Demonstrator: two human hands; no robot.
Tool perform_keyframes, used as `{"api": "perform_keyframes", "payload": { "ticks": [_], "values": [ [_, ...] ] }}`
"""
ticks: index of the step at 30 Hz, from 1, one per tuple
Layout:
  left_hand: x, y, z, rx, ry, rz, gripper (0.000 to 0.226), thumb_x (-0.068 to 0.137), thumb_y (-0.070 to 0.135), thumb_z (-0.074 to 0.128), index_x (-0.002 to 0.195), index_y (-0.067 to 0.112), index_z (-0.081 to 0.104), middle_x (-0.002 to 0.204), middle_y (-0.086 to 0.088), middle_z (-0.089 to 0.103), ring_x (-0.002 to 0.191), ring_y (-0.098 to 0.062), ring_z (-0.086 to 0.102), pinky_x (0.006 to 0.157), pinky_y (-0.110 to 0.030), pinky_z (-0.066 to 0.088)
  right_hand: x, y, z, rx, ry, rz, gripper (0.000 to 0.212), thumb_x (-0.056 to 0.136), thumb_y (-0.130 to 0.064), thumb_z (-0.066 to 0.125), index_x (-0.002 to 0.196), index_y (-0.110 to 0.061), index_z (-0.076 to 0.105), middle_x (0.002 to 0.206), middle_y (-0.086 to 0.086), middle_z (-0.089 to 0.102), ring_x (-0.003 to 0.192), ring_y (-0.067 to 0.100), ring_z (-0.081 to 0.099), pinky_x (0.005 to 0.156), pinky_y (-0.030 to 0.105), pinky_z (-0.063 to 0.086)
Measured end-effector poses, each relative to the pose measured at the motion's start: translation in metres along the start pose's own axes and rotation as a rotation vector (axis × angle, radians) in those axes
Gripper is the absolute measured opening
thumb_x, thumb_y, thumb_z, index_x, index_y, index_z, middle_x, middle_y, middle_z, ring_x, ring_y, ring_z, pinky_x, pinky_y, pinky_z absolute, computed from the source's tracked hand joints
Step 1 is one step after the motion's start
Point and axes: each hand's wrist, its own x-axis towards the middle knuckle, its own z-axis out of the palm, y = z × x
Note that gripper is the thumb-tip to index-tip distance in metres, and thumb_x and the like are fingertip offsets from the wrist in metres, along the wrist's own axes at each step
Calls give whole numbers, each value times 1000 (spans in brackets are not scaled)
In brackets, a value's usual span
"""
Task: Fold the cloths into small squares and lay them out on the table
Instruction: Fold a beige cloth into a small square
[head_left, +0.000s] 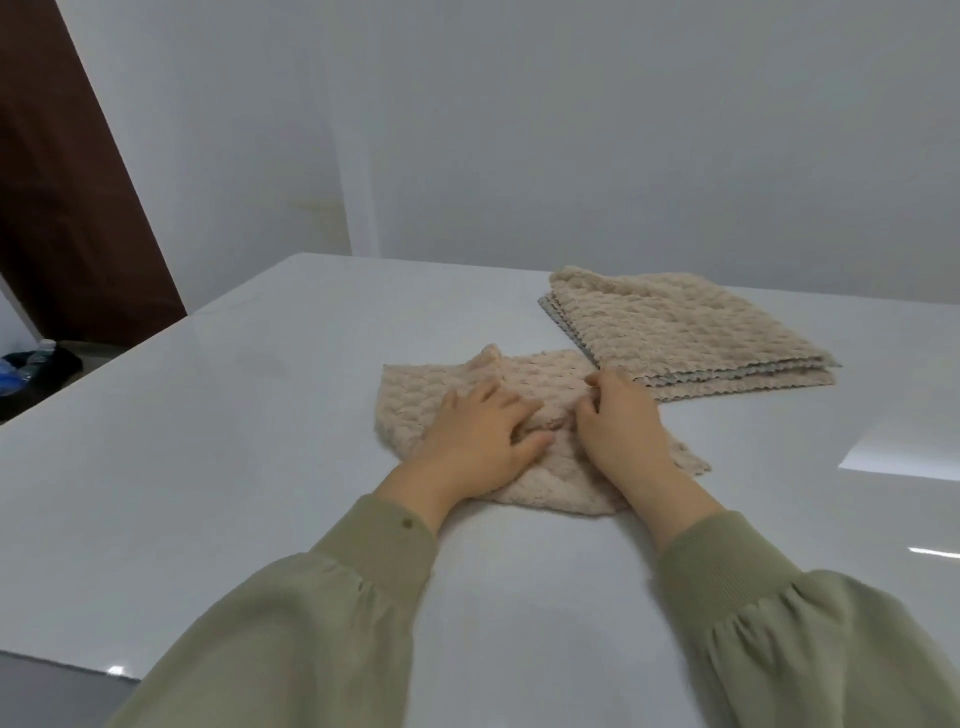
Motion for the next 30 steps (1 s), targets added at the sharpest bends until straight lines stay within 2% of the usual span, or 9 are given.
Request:
{"api": "perform_keyframes", "payload": {
  "ticks": [4,6,10,12,14,17,20,23,30],
  "values": [
    [8,-19,3,90,-73,-162,50,99,46,24,147,31,26,157,7,16,145,-15,8,114,-56,10,2,-7,5,238,-75,-68,34,93,-19,47,125,-10,53,130,7,52,115,24,53,94,31,42],
    [10,-28,-1,81,-75,-306,47,101,39,21,147,29,25,158,8,14,146,-16,6,114,-58,7,-2,-15,8,293,-116,-171,34,94,-22,49,126,-13,52,144,1,39,129,15,41,103,25,34],
    [13,-36,-10,146,13,-551,40,99,29,30,137,26,41,148,2,35,141,-22,20,112,-60,12,0,-18,13,200,-77,-250,38,95,-23,47,130,-12,50,151,5,30,139,18,25,115,36,22],
    [14,-36,-12,138,195,-510,41,99,32,32,139,24,39,146,1,39,140,-24,22,113,-59,12,9,-16,12,37,-8,-241,44,95,-27,37,135,-10,45,153,9,26,140,25,21,116,42,14],
    [16,-25,-11,100,337,-353,48,100,38,26,145,24,29,152,0,32,143,-23,16,115,-54,9,22,-11,13,-137,13,-233,51,94,-30,28,141,-12,36,156,10,17,144,26,12,115,49,6],
    [23,-5,1,90,169,-205,55,98,48,22,149,29,17,158,0,17,145,-22,8,114,-54,5,47,4,16,-314,-60,-156,52,98,-31,27,149,-19,20,159,6,0,146,27,-5,113,55,-6],
    [31,-6,13,121,-32,-210,56,97,53,19,149,34,13,159,0,9,146,-23,3,114,-56,1,66,22,20,-401,-236,-66,54,100,-37,16,151,-21,8,159,3,-6,145,29,-9,111,59,-8],
    [38,-9,12,124,-52,-243,55,97,51,16,149,34,14,159,2,6,146,-23,1,114,-55,-2,78,36,20,-426,-315,-40,56,99,-37,11,152,-19,6,160,0,-4,146,25,-6,112,56,-8],
    [44,-16,15,117,-10,-253,55,97,51,17,149,33,16,159,3,9,146,-20,3,115,-53,1,97,58,17,-484,-285,144,57,96,-33,10,151,-19,6,159,0,-8,146,25,-8,112,59,-13]
  ]
}}
